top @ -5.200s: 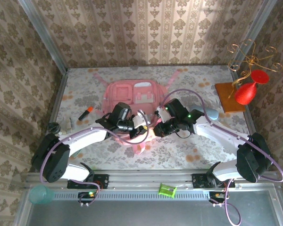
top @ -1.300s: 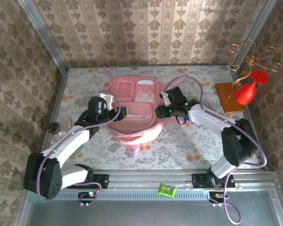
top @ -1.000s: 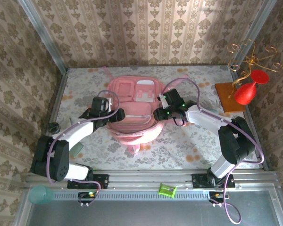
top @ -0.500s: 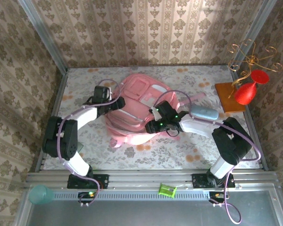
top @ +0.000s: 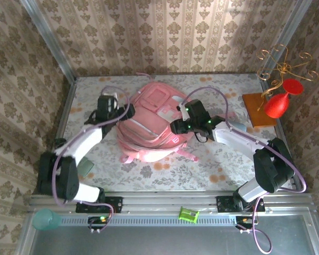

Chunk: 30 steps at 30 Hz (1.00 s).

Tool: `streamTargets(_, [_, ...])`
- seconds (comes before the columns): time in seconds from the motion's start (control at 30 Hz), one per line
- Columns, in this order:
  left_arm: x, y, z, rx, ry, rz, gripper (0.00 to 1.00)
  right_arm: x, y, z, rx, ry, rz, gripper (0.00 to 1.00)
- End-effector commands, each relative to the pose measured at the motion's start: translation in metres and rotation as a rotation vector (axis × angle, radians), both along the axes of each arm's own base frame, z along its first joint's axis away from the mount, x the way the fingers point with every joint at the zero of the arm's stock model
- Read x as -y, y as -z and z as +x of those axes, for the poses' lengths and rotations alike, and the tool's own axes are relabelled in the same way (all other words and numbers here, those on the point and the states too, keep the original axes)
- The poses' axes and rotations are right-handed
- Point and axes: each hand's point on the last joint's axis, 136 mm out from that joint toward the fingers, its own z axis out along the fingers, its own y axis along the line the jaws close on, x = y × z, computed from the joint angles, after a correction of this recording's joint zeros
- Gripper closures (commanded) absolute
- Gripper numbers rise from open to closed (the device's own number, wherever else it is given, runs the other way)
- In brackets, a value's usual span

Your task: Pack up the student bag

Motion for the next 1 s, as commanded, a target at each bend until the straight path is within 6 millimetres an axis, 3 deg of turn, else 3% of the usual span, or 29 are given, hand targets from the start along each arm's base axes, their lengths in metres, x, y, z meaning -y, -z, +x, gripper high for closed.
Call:
streamTargets(0.0, [-0.002, 0.033, -0.049, -0.126, -0.022, 0.028, 0.2, 0.013, 0.007, 0.03, 0.009, 0.108, -0.026, 0.4])
streamTargets(0.1, [0.0, 0.045, -0.068, -0.175, -0.018, 0.019, 0.21, 0.03, 0.029, 0.048, -0.058, 0.201, 0.002, 0.4])
streamTargets(0.27, [0.031, 0.058, -0.063, -0.213, 0.059, -0.09, 0.23, 0.023, 0.055, 0.041, -0.131, 0.194, 0.066, 0.4])
streamTargets(0.47, [0.039, 0.073, -0.035, -0.223, 0.085, -0.072, 0.24, 0.021, 0.059, 0.025, -0.167, 0.188, 0.111, 0.4])
streamTargets(0.67, [0.041, 0.085, -0.003, -0.243, 0.101, -0.071, 0.24, 0.018, 0.047, 0.02, -0.155, 0.195, 0.172, 0.41])
streamTargets(0.97, [0.031, 0.078, 0.053, -0.215, 0.099, -0.079, 0.24, 0.0, 0.033, 0.011, -0.163, 0.135, 0.236, 0.42])
